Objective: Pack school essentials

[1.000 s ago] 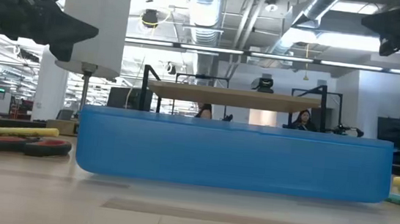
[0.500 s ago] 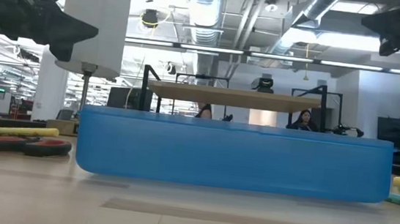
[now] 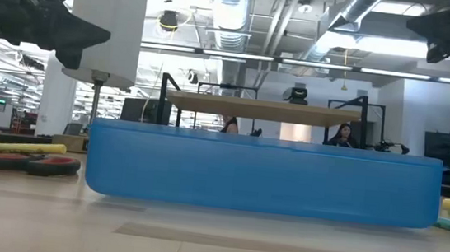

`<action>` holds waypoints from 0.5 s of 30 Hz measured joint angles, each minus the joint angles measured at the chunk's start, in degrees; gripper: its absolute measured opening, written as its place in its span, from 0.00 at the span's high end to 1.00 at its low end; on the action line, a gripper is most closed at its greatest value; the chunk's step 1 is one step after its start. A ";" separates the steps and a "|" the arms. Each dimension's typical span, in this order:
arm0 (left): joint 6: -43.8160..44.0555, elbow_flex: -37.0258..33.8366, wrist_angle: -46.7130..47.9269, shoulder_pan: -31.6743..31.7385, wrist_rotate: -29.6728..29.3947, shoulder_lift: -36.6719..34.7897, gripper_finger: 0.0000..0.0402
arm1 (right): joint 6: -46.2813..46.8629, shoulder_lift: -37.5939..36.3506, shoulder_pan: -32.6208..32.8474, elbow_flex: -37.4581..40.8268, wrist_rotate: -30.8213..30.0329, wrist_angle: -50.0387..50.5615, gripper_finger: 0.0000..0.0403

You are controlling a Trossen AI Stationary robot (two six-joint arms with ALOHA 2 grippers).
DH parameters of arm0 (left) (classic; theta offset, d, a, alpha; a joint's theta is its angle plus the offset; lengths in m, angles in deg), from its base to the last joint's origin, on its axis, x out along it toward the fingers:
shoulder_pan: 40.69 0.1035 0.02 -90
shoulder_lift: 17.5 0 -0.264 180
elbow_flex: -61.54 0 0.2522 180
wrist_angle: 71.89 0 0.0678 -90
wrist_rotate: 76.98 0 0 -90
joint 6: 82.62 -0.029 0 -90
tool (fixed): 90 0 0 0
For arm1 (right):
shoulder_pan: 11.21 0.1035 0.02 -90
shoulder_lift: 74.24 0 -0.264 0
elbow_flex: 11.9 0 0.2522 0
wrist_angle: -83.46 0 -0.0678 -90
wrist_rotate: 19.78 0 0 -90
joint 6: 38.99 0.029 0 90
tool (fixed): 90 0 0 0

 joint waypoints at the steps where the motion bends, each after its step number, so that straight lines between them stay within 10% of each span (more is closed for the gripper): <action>1: 0.00 0.00 -0.01 0.01 -0.03 0.00 1.00 | 0.00 0.00 0.02 0.00 -0.02 -0.02 0.93; 15: 0.00 -0.01 -0.15 0.01 -0.17 0.00 1.00 | -1.68 0.02 0.00 0.00 -0.02 -2.94 0.93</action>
